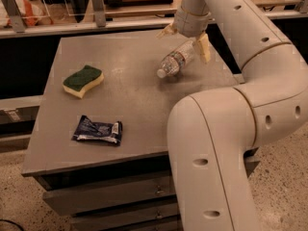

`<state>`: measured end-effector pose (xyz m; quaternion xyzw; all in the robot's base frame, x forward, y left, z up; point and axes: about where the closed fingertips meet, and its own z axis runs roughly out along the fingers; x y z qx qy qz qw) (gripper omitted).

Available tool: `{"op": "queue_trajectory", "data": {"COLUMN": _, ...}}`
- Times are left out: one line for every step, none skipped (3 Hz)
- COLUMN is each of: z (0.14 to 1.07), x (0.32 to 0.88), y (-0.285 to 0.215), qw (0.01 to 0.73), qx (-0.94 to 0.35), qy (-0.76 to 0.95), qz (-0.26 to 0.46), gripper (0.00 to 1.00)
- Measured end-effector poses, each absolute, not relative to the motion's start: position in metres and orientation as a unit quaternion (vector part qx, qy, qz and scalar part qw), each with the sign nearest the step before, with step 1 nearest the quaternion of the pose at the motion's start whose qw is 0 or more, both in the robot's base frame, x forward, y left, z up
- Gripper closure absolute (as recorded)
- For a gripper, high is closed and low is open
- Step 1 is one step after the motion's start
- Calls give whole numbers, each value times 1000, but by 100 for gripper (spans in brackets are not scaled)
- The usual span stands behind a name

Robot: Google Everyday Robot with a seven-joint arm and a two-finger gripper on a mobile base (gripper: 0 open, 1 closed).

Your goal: Move water bottle near sponge

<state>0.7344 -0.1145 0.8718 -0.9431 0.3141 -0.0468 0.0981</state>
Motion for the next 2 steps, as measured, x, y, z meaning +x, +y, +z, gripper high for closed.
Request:
{"op": "queue_trajectory", "data": {"z": 860, "x": 734, "y": -117, "qw": 80, "qx": -948, "qy": 304, "qz": -40, "gripper": 18}}
{"op": "queue_trajectory", "data": {"z": 855, "x": 731, "y": -121, "qw": 67, "qx": -951, "qy": 299, "qz": -34, "gripper": 42}}
